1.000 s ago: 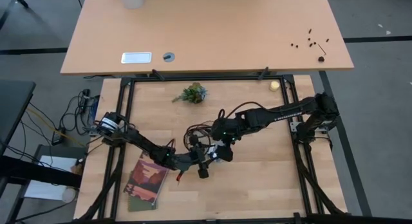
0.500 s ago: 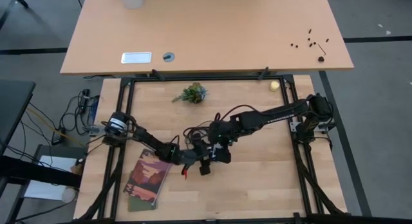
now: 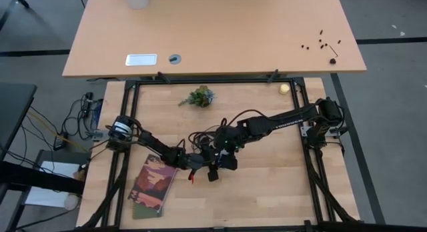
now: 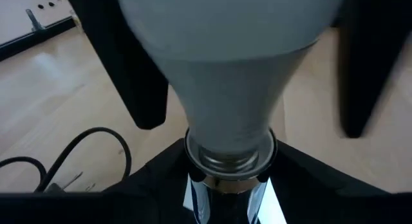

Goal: Screw lightbulb
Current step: Insert the white lightbulb into the lamp socket

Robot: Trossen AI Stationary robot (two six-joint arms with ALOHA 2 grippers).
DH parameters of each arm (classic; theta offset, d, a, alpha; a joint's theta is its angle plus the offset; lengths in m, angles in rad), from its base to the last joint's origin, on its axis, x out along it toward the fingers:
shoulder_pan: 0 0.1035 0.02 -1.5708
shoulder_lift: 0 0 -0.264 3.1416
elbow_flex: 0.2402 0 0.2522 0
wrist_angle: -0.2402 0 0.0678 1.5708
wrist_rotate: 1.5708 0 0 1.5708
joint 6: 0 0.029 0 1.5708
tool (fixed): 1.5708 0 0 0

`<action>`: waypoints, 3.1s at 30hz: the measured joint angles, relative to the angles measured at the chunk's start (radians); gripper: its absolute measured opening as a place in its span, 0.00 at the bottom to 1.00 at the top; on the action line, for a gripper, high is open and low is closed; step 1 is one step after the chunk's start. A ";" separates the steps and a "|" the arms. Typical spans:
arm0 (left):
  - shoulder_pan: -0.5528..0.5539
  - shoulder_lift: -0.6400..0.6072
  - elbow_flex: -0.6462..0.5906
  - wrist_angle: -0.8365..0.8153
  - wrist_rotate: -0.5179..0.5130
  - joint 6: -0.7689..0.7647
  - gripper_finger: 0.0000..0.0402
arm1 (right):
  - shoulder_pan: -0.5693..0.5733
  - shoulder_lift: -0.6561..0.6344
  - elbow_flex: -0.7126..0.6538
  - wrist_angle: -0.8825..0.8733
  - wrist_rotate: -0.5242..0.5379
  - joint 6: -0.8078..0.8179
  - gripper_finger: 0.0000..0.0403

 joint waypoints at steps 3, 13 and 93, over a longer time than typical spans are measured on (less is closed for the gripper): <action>0.000 0.000 0.000 -0.001 0.001 -0.007 0.50 | 0.000 0.001 0.000 -0.003 0.000 -0.010 0.68; 0.002 0.000 0.000 0.001 -0.016 -0.026 0.56 | 0.000 0.005 0.000 -0.017 0.013 -0.056 0.68; 0.000 -0.002 0.002 -0.037 -0.043 -0.118 0.47 | 0.045 -0.018 0.282 -0.445 0.241 -0.174 0.74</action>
